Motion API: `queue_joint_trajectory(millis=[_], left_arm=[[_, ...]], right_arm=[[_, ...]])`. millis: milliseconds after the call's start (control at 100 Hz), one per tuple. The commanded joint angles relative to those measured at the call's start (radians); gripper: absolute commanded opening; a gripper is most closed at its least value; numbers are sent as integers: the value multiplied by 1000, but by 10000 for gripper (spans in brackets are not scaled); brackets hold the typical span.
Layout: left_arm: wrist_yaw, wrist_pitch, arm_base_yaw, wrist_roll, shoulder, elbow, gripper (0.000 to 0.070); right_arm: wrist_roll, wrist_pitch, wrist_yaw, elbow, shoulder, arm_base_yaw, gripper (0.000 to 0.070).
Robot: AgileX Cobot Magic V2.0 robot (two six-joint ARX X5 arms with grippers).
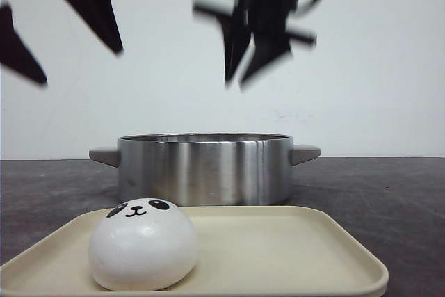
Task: Steam buns
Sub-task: 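Lower the held bun into the pot and open the right gripper, then grasp the last panda bun on the tray with the left gripper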
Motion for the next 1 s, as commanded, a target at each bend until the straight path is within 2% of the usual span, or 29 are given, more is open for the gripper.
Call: queue_joint_trajectory(millis=[0, 210, 420, 580, 990], left_arm=[[40, 26, -25, -52, 16, -23, 673], [48, 39, -135, -74, 89, -64, 673], [48, 81, -229, -77, 206, -64, 673], [48, 109, -261, -77, 303, -64, 673], [41, 149, -272, -77, 448, -64, 670]], right_arm=[[-11, -2, 0, 27, -64, 32, 17], [-11, 1, 12, 27, -284, 133, 16], [-10, 15, 133, 27, -427, 234, 16], [-3, 12, 191, 27, -476, 273, 16], [17, -60, 192, 27, -486, 284, 16]])
